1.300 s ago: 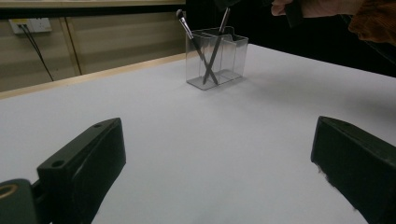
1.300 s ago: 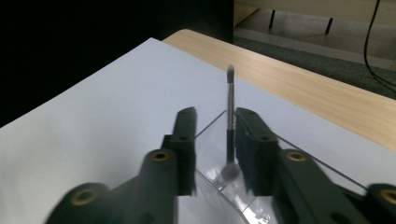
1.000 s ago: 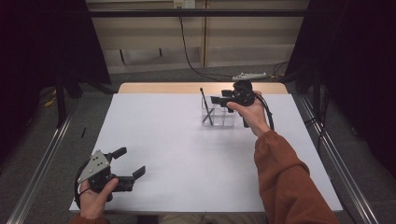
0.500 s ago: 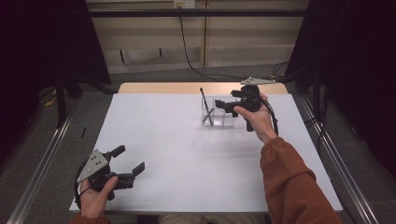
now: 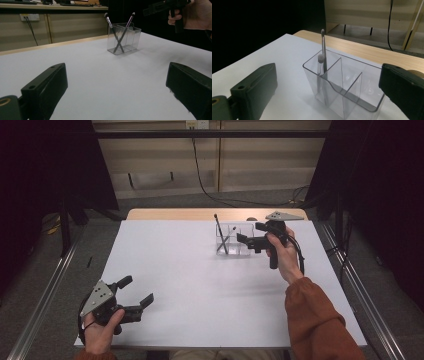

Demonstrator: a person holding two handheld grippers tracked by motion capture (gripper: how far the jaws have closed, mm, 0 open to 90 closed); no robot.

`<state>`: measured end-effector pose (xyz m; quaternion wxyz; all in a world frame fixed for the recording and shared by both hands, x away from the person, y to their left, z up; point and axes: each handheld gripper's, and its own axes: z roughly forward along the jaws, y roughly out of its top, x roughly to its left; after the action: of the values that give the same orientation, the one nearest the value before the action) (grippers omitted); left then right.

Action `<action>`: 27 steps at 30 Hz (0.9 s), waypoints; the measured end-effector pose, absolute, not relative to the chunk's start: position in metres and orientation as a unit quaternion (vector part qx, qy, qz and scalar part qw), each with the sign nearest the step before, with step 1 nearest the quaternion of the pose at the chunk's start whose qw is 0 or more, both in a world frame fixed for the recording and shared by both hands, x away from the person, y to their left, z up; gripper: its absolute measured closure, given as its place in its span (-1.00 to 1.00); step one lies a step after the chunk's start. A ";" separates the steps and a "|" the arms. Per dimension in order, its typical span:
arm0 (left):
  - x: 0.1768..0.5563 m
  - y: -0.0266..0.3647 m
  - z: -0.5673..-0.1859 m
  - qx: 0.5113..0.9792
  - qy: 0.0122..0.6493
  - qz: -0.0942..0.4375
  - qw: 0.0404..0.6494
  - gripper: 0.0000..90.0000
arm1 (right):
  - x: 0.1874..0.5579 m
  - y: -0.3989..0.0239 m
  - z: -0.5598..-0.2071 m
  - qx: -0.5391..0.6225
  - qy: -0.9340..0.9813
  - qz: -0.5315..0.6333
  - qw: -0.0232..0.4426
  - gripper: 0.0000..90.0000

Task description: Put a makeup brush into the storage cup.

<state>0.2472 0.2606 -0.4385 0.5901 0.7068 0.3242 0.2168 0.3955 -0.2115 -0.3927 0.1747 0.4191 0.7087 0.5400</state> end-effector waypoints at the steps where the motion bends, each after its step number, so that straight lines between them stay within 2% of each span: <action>1: 0.247 0.261 -0.439 0.706 0.325 0.216 0.591 -0.92 | 0.392 -0.212 -0.392 0.417 0.706 0.544 0.178 -0.97; 15: 0.244 0.265 -0.437 0.704 0.327 0.223 0.590 -0.92 | 0.363 -0.228 -0.394 0.400 0.694 0.559 0.211 -1.00; 27: 0.241 0.267 -0.437 0.707 0.325 0.225 0.586 -0.92 | 0.332 -0.247 -0.404 0.395 0.700 0.557 0.211 -0.99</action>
<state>0.2414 0.2666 -0.4375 0.5858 0.7073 0.3253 0.2255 0.3323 -0.2471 -0.4042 0.2114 0.3951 0.6996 0.5566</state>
